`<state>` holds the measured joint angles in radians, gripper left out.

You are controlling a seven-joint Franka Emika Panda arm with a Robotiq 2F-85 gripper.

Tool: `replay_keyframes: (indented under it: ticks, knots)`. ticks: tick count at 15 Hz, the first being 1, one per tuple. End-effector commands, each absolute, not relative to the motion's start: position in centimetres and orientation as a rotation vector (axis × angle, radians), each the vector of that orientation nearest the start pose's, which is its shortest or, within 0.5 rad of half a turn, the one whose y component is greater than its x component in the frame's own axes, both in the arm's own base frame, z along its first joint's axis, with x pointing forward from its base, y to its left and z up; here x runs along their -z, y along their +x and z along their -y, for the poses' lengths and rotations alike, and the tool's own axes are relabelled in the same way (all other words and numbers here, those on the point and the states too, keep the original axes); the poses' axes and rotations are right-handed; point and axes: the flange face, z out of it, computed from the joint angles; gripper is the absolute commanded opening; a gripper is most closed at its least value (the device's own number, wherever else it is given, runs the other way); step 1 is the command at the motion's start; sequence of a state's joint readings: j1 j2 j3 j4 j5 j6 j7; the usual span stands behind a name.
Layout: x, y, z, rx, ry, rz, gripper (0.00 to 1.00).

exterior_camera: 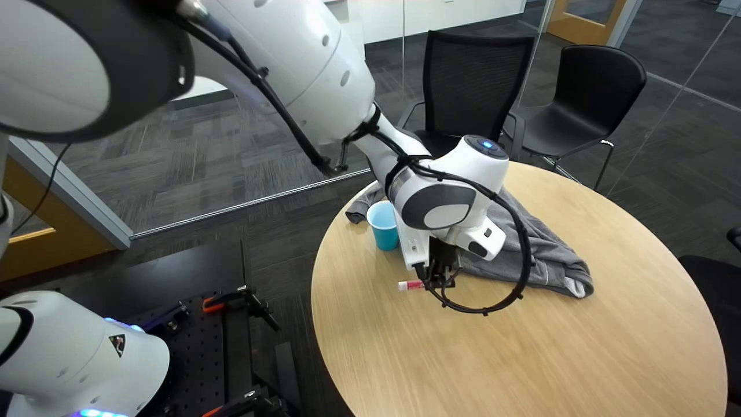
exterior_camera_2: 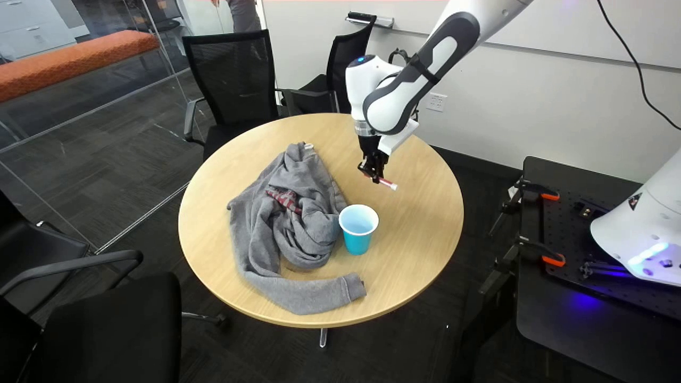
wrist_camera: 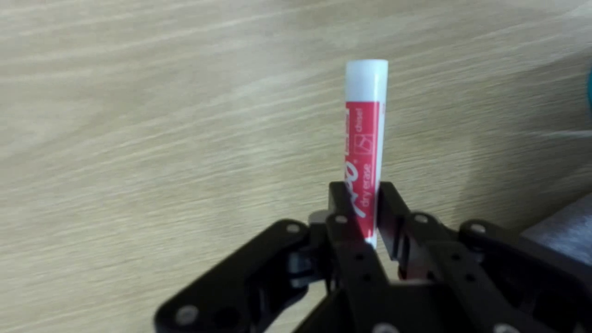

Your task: Pick up the pen from the table and put it in the light blue cup.

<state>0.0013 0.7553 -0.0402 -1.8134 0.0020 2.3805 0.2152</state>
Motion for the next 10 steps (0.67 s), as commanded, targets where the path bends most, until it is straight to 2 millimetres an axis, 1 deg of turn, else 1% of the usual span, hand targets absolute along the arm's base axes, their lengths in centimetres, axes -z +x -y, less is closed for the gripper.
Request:
replay_keyframes:
  ticks: [1, 4, 6, 8, 10]
  knots:
    - [-16.3, 59.7, 2.8, -0.369, -3.135, -0.585, 0.05]
    - [-19.9, 58.8, 3.0, -0.411, -3.143, -0.621, 0.05]
    - [-22.2, 58.3, 3.1, -0.410, -3.155, -0.586, 0.05]
    - [-23.9, 57.8, 3.4, -0.407, -3.171, -0.532, 0.05]
    - [-25.1, 57.3, 3.7, -0.407, -3.180, -0.456, 0.05]
